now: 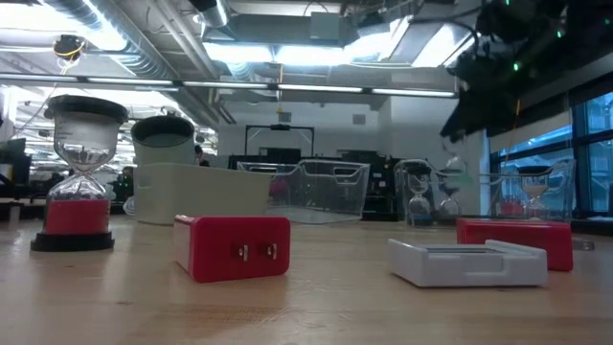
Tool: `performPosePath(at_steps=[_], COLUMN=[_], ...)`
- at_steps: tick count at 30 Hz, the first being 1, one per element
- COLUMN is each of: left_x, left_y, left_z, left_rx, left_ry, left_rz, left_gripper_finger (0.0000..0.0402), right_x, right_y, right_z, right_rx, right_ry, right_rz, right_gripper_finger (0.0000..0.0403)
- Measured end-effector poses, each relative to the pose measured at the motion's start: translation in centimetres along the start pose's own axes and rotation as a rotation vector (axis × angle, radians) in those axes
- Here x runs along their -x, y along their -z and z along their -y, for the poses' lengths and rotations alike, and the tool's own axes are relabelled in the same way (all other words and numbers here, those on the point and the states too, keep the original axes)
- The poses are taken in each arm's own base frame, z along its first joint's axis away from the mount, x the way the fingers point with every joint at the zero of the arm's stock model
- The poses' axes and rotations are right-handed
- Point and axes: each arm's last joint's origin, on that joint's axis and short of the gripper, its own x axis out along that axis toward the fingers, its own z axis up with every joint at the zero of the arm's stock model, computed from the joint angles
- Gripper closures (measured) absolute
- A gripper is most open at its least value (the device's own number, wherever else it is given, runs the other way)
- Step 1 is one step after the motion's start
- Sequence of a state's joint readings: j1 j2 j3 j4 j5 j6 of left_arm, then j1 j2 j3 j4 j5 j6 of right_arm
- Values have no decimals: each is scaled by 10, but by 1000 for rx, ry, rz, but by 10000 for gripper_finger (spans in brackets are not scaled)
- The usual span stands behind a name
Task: Pick & Place Office items
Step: Put the light blue hourglass into the right transparent bin
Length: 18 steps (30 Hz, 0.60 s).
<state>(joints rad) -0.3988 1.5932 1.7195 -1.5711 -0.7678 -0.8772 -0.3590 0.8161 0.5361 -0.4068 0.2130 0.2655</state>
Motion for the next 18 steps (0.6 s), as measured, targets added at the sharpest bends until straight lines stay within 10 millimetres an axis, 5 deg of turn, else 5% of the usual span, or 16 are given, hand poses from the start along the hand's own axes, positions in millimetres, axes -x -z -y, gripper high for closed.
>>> performPosePath(at_steps=[11, 18], left_x=[0, 0], left_y=[0, 0], left_z=[0, 0], left_rx=[1, 1], left_ry=[0, -1], left_rz=[1, 0], left_gripper_finger=[187, 187], right_x=[-27, -30], right_y=[43, 48], right_z=[9, 11], right_rx=[-208, -259], right_ry=[74, 108], right_rz=[53, 108], right_gripper_finger=[188, 188])
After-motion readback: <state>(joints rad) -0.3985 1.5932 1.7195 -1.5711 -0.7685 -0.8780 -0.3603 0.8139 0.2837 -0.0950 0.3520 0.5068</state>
